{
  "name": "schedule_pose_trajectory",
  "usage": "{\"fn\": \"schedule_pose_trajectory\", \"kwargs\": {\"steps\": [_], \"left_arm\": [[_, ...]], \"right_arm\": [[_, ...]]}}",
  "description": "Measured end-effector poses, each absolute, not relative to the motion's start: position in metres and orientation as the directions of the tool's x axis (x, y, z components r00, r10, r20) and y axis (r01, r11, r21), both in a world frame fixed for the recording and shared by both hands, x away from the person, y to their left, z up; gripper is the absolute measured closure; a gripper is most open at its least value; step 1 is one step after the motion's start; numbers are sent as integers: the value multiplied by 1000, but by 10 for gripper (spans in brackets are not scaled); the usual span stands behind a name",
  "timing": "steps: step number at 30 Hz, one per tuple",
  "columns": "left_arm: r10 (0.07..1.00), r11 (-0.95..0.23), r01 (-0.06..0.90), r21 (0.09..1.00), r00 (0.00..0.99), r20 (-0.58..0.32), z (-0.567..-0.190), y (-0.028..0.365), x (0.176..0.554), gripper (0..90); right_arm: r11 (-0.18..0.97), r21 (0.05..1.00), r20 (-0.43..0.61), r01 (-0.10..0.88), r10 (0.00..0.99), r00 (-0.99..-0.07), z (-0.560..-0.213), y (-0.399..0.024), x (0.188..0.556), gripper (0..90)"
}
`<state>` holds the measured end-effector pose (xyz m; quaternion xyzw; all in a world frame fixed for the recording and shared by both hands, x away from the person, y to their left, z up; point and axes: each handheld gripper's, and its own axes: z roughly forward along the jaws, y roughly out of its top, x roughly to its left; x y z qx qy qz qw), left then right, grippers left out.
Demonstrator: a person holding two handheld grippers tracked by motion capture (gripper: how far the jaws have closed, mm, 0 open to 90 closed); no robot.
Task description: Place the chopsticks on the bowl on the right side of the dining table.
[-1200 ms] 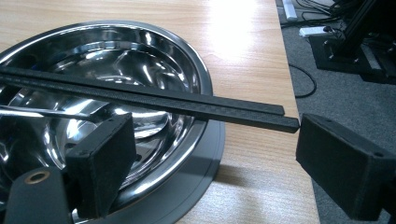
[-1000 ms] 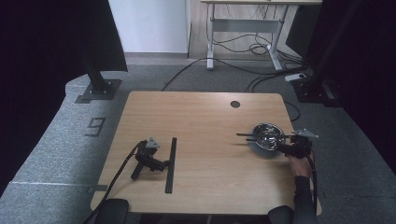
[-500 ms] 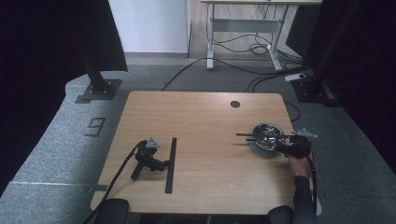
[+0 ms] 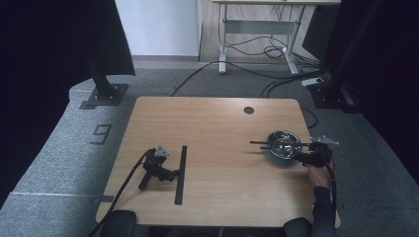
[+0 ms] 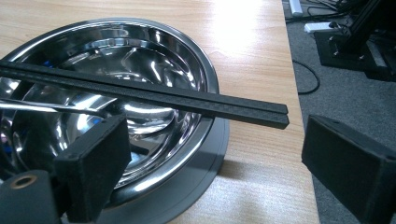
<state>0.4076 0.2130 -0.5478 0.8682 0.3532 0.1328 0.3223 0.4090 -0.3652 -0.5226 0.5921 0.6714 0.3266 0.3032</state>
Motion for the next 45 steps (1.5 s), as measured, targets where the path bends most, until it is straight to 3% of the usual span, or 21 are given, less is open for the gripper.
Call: {"fn": "schedule_pose_trajectory", "kwargs": {"steps": [19, 45], "left_arm": [[699, -542, 528, 654, 716, 2, -548, 213, 408, 0], [699, -543, 528, 653, 716, 2, -548, 213, 408, 0]], "right_arm": [[127, 764, -30, 633, 986, -162, -508, -360, 396, 30], [226, 759, -38, 611, 952, -304, -481, -343, 351, 33]]}}
